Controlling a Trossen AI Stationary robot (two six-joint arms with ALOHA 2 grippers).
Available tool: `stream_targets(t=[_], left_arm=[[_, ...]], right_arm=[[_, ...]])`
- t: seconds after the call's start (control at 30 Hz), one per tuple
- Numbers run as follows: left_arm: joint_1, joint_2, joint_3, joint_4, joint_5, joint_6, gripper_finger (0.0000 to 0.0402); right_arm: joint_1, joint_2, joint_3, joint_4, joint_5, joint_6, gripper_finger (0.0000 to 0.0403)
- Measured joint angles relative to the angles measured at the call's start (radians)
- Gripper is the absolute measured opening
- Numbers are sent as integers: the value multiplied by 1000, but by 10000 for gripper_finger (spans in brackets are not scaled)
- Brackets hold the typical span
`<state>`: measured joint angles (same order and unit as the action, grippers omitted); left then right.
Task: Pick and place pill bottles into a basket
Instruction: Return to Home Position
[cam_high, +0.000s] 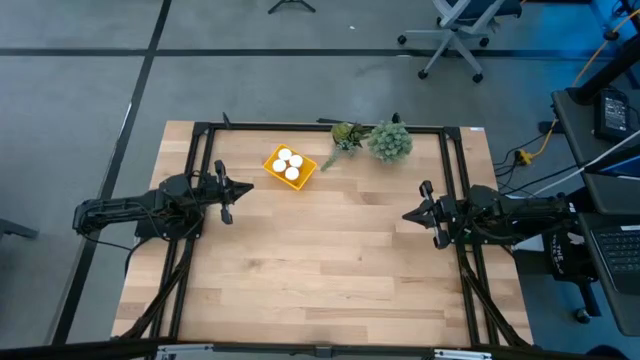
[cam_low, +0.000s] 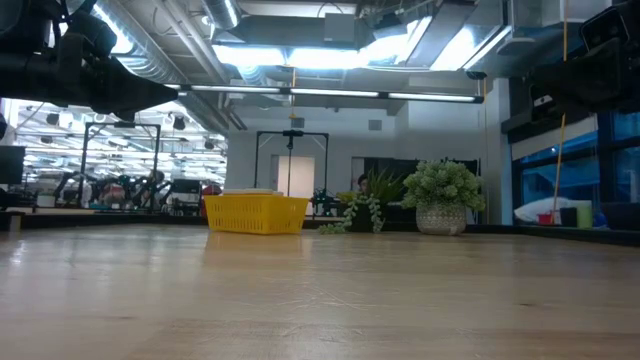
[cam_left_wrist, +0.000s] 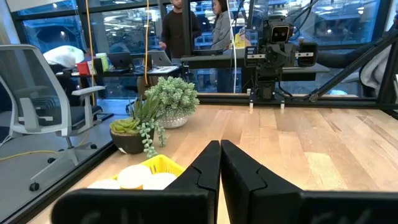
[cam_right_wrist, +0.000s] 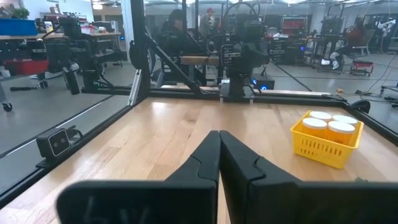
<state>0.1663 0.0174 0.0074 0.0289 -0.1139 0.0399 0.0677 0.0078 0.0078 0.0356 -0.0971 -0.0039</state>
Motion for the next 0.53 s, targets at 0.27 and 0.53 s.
stream_targets(t=[0.27,0.53], left_arm=[[0,0,0,0,0,0,10],[0,0,0,0,0,0,7]], right_arm=[[0,0,0,0,0,0,12],[0,0,0,0,0,0,12]])
